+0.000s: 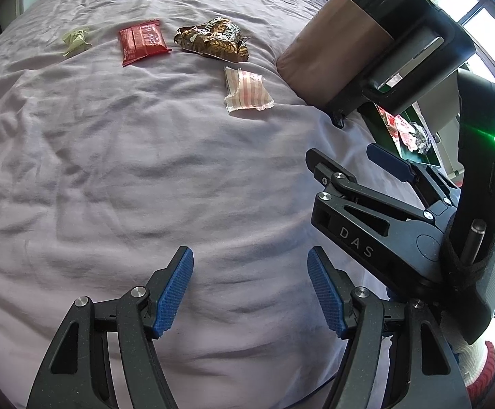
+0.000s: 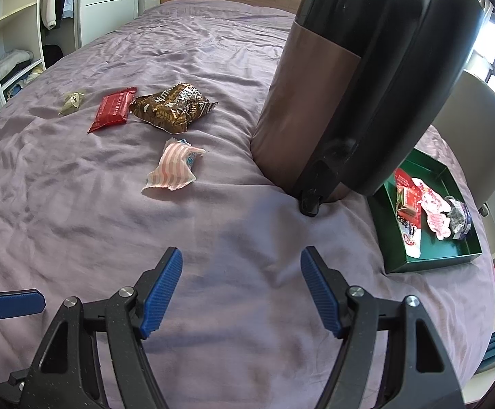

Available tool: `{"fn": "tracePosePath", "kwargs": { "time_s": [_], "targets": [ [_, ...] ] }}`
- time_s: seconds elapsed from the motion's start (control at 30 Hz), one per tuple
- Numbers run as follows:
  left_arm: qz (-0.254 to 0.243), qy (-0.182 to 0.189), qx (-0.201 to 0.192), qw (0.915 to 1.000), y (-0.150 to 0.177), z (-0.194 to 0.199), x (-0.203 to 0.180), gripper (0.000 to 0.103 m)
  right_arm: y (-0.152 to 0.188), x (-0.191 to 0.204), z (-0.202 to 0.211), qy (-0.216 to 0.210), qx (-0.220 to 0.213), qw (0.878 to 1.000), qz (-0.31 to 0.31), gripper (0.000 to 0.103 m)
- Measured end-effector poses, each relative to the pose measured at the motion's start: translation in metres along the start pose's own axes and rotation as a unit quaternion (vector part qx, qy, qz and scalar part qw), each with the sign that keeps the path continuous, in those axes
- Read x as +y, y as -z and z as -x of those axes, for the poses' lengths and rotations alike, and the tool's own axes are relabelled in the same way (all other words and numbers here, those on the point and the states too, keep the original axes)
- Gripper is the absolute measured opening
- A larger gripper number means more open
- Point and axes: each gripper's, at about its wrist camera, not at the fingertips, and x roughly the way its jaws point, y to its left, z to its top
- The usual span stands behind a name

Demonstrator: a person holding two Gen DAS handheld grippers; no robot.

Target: Organize snacks

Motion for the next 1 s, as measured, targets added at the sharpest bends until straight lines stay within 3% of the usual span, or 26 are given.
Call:
{"fn": "tracePosePath", "kwargs": {
  "time_s": [1.0],
  "targets": [
    [0.001, 0.000, 0.004, 1.0000, -0.0004, -0.0018, 0.0009, 0.064, 0.0007, -0.0007, -0.0008, 0.001, -0.003, 1.000, -0.002, 0.103]
  ]
}}
